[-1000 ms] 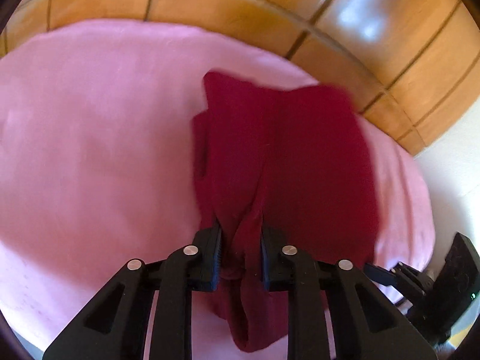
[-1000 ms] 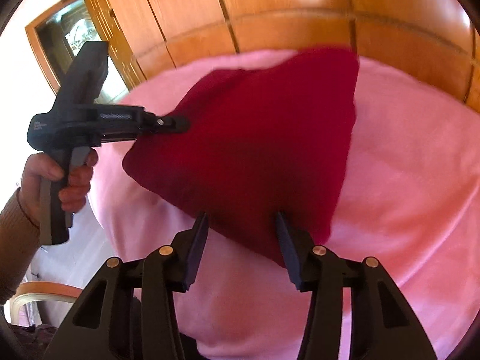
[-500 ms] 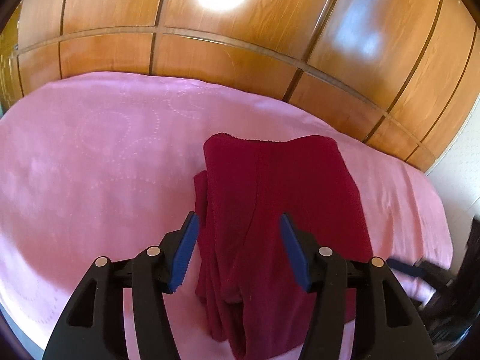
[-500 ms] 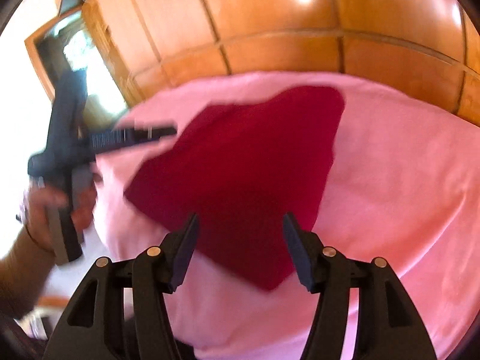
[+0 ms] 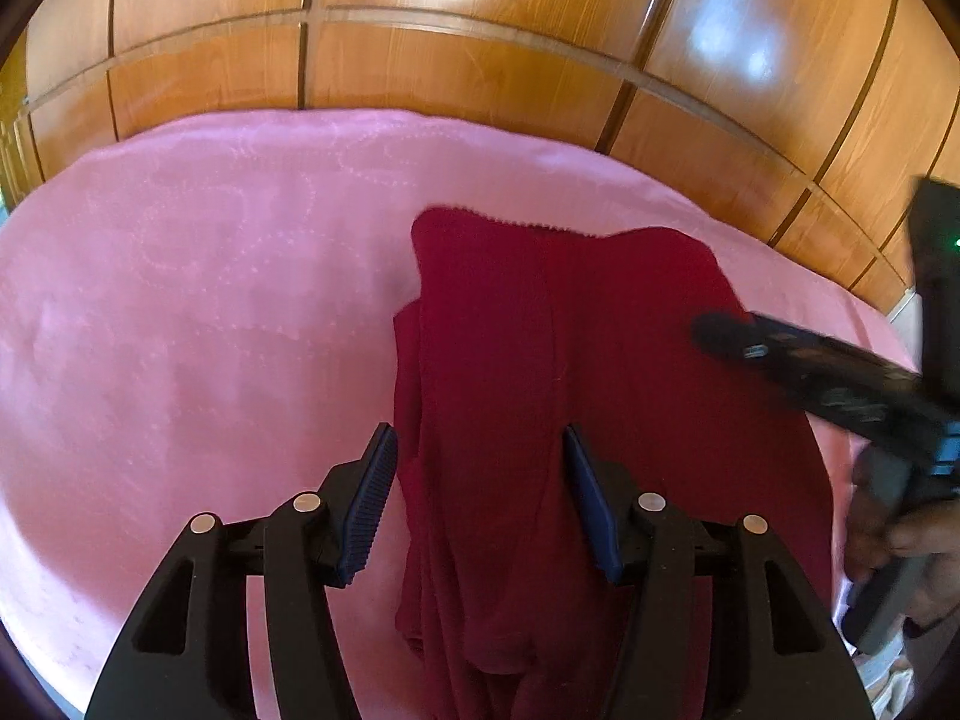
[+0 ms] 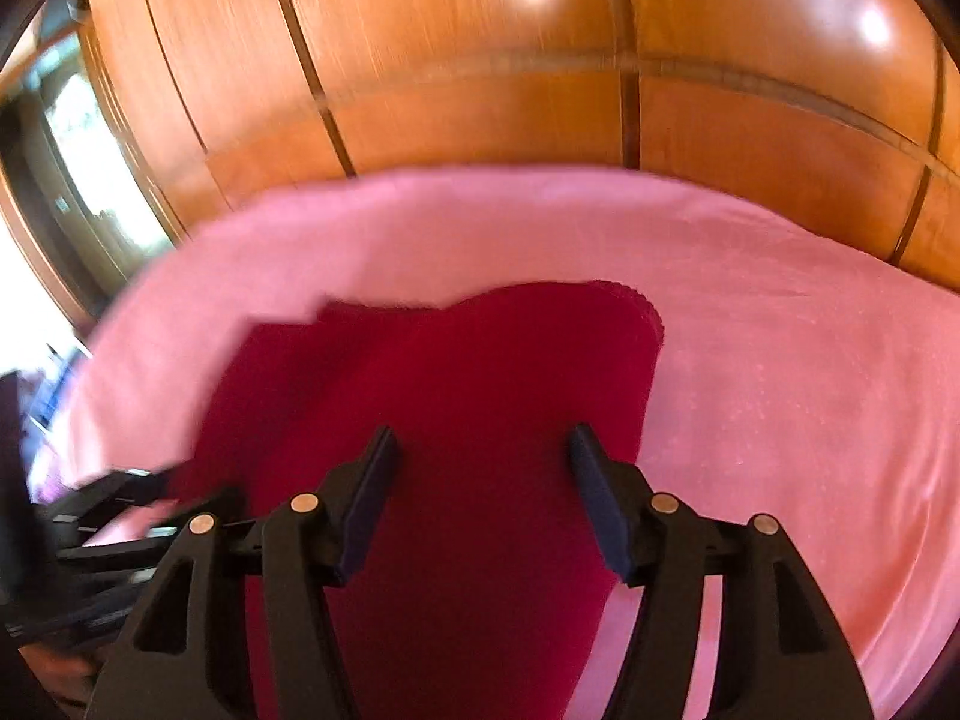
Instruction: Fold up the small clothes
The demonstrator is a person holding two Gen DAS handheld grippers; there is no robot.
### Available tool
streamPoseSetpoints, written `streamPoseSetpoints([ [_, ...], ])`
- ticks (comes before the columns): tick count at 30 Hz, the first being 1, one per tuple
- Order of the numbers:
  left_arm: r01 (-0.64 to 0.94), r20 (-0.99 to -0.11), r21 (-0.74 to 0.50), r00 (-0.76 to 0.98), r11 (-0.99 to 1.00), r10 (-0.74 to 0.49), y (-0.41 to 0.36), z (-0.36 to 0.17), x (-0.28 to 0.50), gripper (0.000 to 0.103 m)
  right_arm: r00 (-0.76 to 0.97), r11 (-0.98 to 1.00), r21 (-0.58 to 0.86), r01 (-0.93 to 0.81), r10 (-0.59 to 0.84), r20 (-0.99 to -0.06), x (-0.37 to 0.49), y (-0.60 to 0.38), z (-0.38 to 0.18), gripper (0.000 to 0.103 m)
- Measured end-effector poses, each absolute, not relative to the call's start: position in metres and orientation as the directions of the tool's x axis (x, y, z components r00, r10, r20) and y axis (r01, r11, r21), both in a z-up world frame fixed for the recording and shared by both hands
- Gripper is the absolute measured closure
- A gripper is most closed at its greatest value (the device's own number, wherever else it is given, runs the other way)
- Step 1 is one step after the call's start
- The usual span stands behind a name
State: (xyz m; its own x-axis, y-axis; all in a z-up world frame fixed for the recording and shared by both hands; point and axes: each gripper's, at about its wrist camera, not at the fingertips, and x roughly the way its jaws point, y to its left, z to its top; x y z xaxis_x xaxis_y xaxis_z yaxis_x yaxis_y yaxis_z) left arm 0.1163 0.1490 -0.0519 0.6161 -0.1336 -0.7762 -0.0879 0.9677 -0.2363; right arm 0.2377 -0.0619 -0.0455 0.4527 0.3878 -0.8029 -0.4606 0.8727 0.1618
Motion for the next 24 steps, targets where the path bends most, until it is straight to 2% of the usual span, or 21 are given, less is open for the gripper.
streamPoseSetpoints([
  [4, -0.090, -0.766, -0.250, 0.627, 0.964, -0.140, 0.151, -0.054, 0.114, 0.048, 0.475, 0.873, 0.142, -0.467, 0.383, -0.792, 0.238, -0.061, -0.051, 0.034],
  [8, -0.083, -0.757, -0.245, 0.639, 0.966, -0.137, 0.149, -0.051, 0.111, 0.048, 0.463, 0.858, 0.192, -0.476, 0.431, -0.775, 0.237, -0.071, -0.049, 0.021],
  [11, -0.086, -0.750, -0.236, 0.650, 0.968, -0.125, 0.150, -0.049, 0.109, 0.039, 0.464, 0.849, 0.215, -0.483, 0.457, -0.759, 0.233, -0.073, -0.043, 0.012],
  [14, -0.095, -0.749, -0.248, 0.650, 0.964, -0.128, 0.155, -0.051, 0.106, 0.034, 0.459, 0.846, 0.250, -0.471, 0.477, -0.749, 0.231, -0.080, -0.039, 0.010],
  [24, -0.097, -0.749, -0.268, 0.646, 0.958, -0.145, 0.157, -0.054, 0.101, 0.029, 0.408, 0.827, 0.409, -0.387, 0.551, -0.728, 0.227, -0.122, -0.047, 0.006],
])
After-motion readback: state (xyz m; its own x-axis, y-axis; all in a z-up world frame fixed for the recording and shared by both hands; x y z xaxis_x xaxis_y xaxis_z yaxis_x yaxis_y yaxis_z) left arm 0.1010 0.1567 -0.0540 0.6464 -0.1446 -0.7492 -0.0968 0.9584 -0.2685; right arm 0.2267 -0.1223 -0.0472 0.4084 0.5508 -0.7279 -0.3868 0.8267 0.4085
